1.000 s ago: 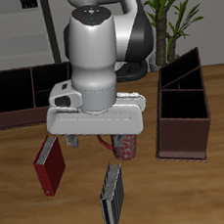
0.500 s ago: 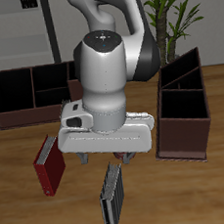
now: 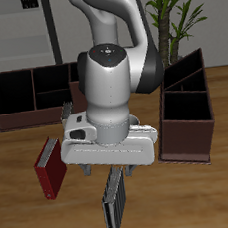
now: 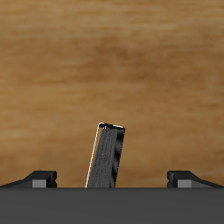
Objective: Place the striped book into the back desk caddy's right compartment
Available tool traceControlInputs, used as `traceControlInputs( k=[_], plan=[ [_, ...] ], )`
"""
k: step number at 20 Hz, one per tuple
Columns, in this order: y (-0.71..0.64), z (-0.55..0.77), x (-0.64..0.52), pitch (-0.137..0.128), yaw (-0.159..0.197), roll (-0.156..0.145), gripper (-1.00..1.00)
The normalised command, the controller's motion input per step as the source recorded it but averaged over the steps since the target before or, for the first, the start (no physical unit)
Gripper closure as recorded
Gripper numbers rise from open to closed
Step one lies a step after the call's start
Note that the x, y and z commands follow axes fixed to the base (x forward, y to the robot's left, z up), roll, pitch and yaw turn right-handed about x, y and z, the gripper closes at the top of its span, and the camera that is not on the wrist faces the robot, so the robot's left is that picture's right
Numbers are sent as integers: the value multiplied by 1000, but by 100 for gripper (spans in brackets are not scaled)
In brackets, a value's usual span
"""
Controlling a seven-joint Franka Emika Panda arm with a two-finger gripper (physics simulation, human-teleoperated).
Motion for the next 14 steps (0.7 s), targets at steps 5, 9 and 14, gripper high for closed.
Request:
traceControlInputs(
  k=[5, 9, 14],
  plan=[
    [113, -167, 51, 10, -29, 9, -100],
    [5, -282, 123, 37, -25, 13, -100],
    [-72, -258, 79, 27, -28, -14, -100]
  ],
)
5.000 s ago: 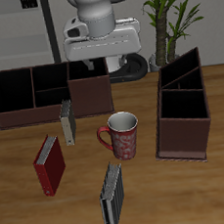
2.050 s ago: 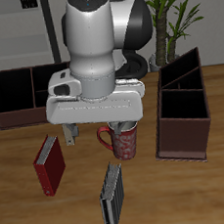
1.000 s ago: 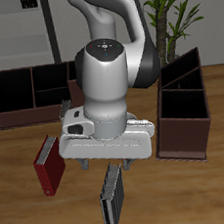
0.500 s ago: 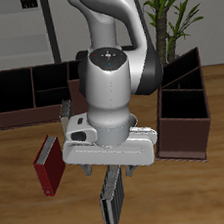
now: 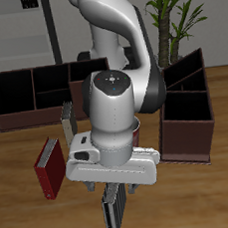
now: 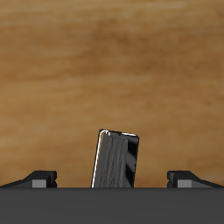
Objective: Place the striped book into the back desk caddy's right compartment
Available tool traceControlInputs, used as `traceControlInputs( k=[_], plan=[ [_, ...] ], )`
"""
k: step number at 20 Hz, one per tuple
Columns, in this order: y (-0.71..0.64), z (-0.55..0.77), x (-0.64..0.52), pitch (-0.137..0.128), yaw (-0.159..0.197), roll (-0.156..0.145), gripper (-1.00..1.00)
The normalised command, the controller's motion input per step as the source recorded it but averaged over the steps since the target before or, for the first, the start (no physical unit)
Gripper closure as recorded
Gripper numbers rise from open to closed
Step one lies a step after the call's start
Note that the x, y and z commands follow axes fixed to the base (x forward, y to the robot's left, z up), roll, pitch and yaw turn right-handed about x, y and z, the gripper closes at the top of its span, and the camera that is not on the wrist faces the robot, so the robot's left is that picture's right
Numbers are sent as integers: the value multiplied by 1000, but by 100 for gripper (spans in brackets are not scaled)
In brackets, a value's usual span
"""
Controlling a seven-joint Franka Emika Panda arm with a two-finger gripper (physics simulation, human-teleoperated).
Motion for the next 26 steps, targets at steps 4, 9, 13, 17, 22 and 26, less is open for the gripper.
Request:
traceControlInputs(
  k=[4, 9, 13, 17, 22, 26],
  plan=[
    [-135, -234, 38, 34, -42, -15, -100],
    [-42, -153, 7, 18, -22, -2, 100],
    [-28, -127, -14, 17, -21, -1, 100],
    [-5, -74, -26, 10, -8, -10, 100],
    [-104, 520, -304, -47, -23, -13, 100],
    [-95, 660, -358, -32, 0, -22, 100]
  ],
)
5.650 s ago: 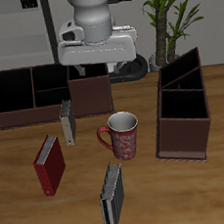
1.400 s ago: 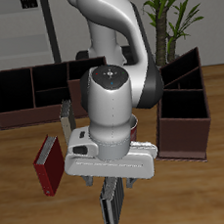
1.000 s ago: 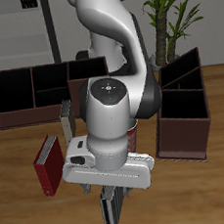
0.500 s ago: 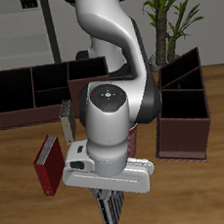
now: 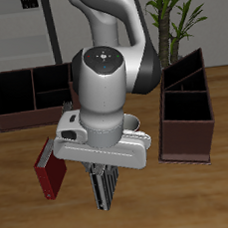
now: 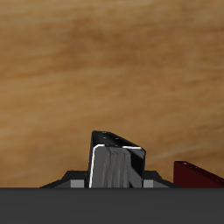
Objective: Place the striped book into the back desk caddy's right compartment
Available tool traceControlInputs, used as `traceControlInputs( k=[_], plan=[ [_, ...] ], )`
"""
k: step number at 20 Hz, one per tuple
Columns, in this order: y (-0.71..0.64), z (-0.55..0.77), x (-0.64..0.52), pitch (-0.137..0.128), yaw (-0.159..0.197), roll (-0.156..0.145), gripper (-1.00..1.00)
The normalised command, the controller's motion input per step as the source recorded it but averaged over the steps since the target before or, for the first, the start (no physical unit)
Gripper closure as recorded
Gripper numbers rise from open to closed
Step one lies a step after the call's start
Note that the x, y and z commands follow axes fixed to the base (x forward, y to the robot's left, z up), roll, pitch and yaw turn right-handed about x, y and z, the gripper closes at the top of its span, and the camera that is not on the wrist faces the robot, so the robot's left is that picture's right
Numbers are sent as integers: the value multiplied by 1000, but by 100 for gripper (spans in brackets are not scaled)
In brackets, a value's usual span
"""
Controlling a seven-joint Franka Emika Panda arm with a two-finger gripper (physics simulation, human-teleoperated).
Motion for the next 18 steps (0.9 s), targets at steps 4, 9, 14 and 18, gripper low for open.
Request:
traceControlInputs(
  k=[4, 9, 14, 18],
  plan=[
    [-77, 841, -573, -62, 45, -4, 100],
    [-121, 757, -616, -55, 36, -1, 100],
    [-158, 767, -761, -38, 23, 6, 100],
    [-103, 577, -764, -33, 43, -10, 100]
  ],
)
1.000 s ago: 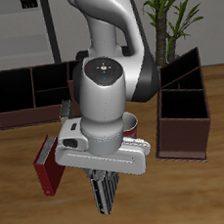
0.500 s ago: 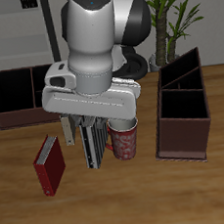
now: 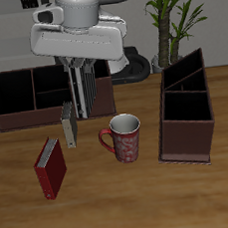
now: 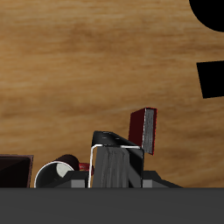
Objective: Place the striped book into the back desk caddy's right compartment
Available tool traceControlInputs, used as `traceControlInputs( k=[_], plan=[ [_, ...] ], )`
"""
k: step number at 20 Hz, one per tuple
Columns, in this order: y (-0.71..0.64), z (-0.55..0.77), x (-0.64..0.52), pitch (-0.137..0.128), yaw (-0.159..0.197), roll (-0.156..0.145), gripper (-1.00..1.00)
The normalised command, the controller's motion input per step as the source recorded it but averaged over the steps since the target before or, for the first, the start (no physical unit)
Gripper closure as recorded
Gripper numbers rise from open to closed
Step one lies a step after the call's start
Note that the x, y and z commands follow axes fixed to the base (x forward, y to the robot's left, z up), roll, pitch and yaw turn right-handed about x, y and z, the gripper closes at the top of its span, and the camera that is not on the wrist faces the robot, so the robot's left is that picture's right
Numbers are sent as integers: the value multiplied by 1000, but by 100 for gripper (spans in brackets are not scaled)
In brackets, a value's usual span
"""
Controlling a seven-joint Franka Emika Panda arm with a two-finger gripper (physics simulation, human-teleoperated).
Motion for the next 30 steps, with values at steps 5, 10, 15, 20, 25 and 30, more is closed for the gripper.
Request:
traceControlInputs(
  k=[5, 10, 15, 20, 25, 30],
  plan=[
    [-216, 347, -726, -9, 57, -61, 100],
    [-158, 203, -528, -12, 19, -29, 100],
    [-250, 303, -682, -41, 27, -37, 100],
    [-119, 209, -592, -36, 22, -10, 100],
    [98, -51, -439, 6, 55, 24, 100],
    [70, -183, -438, 34, 14, 35, 100]
  ],
)
